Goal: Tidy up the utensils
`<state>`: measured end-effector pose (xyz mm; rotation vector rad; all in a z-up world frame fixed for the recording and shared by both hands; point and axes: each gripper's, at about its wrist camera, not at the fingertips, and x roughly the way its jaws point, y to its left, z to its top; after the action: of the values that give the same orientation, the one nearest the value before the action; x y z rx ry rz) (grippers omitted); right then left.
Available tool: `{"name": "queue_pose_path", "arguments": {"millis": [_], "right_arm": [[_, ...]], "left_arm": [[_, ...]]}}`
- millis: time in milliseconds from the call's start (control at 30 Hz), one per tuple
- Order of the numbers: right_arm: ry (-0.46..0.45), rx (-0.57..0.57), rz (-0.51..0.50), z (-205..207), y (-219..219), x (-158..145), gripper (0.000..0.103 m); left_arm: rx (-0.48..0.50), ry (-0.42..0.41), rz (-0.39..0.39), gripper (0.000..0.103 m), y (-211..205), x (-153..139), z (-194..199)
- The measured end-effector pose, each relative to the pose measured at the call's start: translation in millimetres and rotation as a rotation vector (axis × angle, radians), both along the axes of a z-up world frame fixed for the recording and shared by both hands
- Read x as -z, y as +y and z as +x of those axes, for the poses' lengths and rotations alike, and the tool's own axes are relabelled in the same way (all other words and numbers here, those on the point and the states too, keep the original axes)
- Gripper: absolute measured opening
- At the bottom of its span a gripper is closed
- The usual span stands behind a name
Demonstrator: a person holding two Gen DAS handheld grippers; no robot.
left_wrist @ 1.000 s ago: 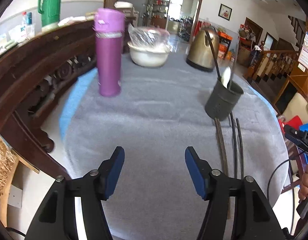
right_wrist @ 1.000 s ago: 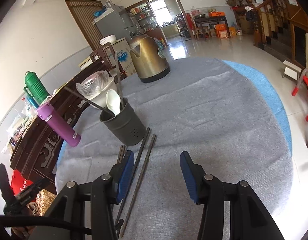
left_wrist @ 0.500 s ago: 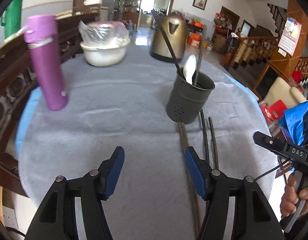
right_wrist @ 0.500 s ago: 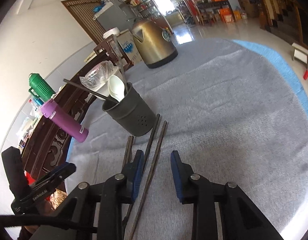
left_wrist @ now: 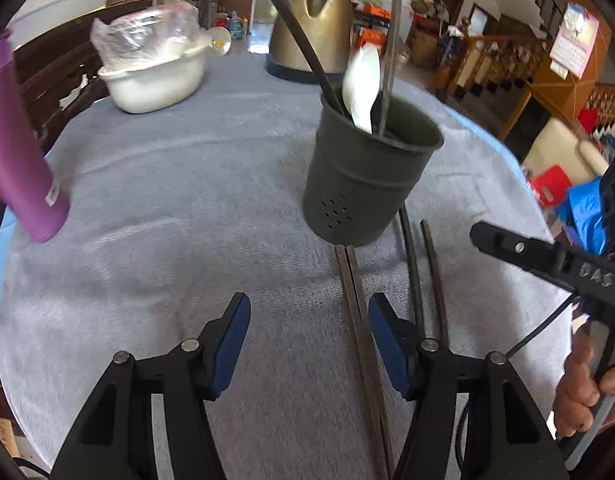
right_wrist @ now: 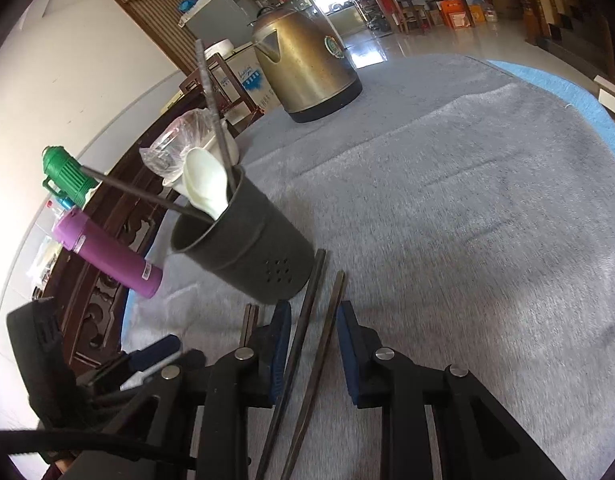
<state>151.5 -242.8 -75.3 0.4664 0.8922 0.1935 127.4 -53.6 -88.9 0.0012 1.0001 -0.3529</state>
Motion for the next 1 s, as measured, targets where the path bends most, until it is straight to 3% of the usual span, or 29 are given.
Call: {"name": "queue_pose_path", "arguments": {"millis": [200,467,633,733,1000], "right_arm": [[-0.053,-0.004,0.079,-5,-10,13,0.026],[-0.156,-0.009,0.235,-9,-27,28,0.026],[-0.163,-0.041,0.298,-5,-31,40,0.026],[-0.218,-0.079,0.264,-7,-27,33,0.026],[-0.176,-0.036,0.322,5,-40,45,0.026]], "left_arm": [[0.004,0.018,0.050,0.063,-15,17,13],[-0.004,-0.022,0.091,0.063,-23,17,19],[0.000,-0.035,0.126,0.063,-28,15,21],[-0.001,-0.052,0.150,0.063,-34,14,21],[-0.022,-0.054,0.172,0.064,-40,12,17]]}}
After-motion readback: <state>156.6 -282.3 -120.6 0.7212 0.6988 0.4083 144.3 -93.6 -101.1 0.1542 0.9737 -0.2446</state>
